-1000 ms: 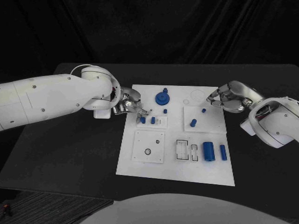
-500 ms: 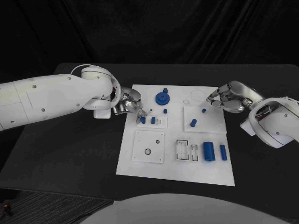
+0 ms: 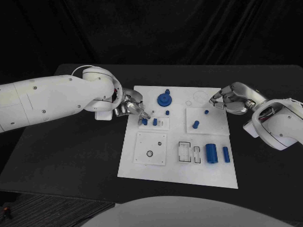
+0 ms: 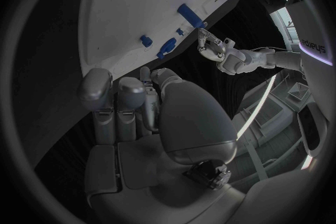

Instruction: Assemble the parts on the task board

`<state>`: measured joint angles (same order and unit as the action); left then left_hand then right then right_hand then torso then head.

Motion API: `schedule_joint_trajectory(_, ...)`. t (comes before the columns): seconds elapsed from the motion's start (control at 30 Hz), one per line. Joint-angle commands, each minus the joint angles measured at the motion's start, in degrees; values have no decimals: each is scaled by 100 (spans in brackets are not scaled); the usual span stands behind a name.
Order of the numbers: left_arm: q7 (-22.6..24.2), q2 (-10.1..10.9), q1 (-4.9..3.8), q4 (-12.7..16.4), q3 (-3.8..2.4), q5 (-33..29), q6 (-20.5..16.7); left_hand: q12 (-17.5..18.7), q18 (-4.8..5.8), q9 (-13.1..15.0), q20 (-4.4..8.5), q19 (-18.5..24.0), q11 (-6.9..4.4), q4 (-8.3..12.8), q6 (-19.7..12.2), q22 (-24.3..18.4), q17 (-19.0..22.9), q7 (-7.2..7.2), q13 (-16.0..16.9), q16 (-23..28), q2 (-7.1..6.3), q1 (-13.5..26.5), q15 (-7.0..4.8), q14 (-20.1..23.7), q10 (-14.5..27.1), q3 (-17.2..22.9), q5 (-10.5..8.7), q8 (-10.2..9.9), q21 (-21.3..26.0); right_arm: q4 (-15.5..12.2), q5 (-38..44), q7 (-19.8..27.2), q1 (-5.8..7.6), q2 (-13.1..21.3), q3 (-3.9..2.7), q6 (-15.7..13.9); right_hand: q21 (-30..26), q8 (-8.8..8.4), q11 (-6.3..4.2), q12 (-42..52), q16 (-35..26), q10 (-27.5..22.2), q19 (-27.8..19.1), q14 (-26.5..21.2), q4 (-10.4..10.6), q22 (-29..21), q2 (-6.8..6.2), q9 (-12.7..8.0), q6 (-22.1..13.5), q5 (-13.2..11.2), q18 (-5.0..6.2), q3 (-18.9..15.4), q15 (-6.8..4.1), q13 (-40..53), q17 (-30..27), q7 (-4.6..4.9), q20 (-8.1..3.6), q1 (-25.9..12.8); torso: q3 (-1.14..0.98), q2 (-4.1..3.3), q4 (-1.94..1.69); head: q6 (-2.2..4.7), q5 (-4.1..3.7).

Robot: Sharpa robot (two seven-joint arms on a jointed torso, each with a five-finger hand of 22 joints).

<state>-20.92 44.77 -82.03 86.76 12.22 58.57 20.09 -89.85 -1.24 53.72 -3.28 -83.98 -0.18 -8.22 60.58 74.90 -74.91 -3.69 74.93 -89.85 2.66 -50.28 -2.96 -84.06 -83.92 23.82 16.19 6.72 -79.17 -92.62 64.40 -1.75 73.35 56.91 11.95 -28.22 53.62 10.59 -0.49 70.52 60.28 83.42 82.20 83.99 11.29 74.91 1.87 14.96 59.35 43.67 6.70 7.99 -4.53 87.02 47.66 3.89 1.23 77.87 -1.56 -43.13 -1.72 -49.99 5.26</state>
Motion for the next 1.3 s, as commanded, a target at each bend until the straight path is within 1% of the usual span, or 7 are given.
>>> schedule_joint_trajectory(0.03,54,-11,12,3,-3,18,118,-15,-109,-4,-12,-100,0,-12,18,1202,-1509,10,1507,-15,-2,39,-1,-594,-608,-14,-26,28,-18,0,31,-94,-16,0,-4,15,-26,15,-57,-26,-17,-1,-20,16,8,229,1,9,45,12,-10,22,-37,-1773,-5,-6,-3,37,0,1,0,-1,-4)
schedule_joint_trajectory(0.17,50,-20,12,-1,-3,18,145,-15,-109,12,-5,-104,-21,103,75,1203,-1509,42,1507,-15,-2,-30,-15,-594,-608,43,74,62,-23,-1,31,-93,-18,2,-4,13,-26,15,-57,-26,-17,-1,-20,16,8,229,1,9,45,12,-10,22,-37,-1773,-5,-6,-3,37,-1,1,-2,-1,2)
schedule_joint_trajectory(0.3,47,-31,12,-4,-3,18,157,-15,-104,51,29,-122,-65,360,161,1211,-1509,89,1507,-15,-3,-151,-54,-594,-608,208,384,123,-52,-1,31,-94,-18,4,-4,15,-26,15,-57,-26,-17,-1,-20,16,8,229,1,9,45,12,-10,22,-37,-1773,-5,-6,-3,37,-1,0,0,-1,1)
schedule_joint_trajectory(0.57,45,-48,13,-6,-3,18,164,-15,-103,80,45,-126,-87,478,220,1211,-1509,114,1507,-15,-5,-190,-72,-594,-608,287,484,164,-54,0,31,-96,-19,5,-4,18,-26,15,-57,-26,-17,-1,-20,16,8,229,1,9,45,12,-10,22,-37,-1773,-5,-6,-3,37,-2,1,-2,-1,-15)
schedule_joint_trajectory(0.67,44,-48,13,-6,-3,18,166,-15,-101,116,66,-132,-110,620,257,1213,-1509,134,1507,-15,-6,-236,-93,-594,-608,401,691,201,-62,0,31,-98,-19,6,-4,22,-47,16,-57,-46,-33,-6,-24,13,-2,223,-1,10,45,14,-6,35,-38,-1792,-28,-6,-3,37,-3,3,-1,-1,-29)
schedule_joint_trajectory(0.87,43,-43,13,-6,-3,18,151,-15,-100,123,70,-135,-112,642,262,1215,-1509,135,1507,-15,-3,-237,-96,-594,-608,420,702,208,-67,-1,31,-103,-19,9,-4,31,-47,16,-57,-46,-33,-6,-24,13,-2,223,-1,10,45,14,-6,35,-38,-1792,-28,-6,-3,37,-2,0,0,-1,-31)
schedule_joint_trajectory(1.3,40,-48,13,-4,-3,18,129,-15,-103,72,56,-126,-72,341,211,1207,-1509,83,1507,-15,18,121,-69,-594,-608,52,-411,116,-34,-4,31,-110,-19,13,-4,49,-63,16,-57,-56,-50,-10,-27,10,-4,218,1,11,46,15,-4,40,-38,-1802,-51,-6,-3,37,0,0,-2,-1,-33)
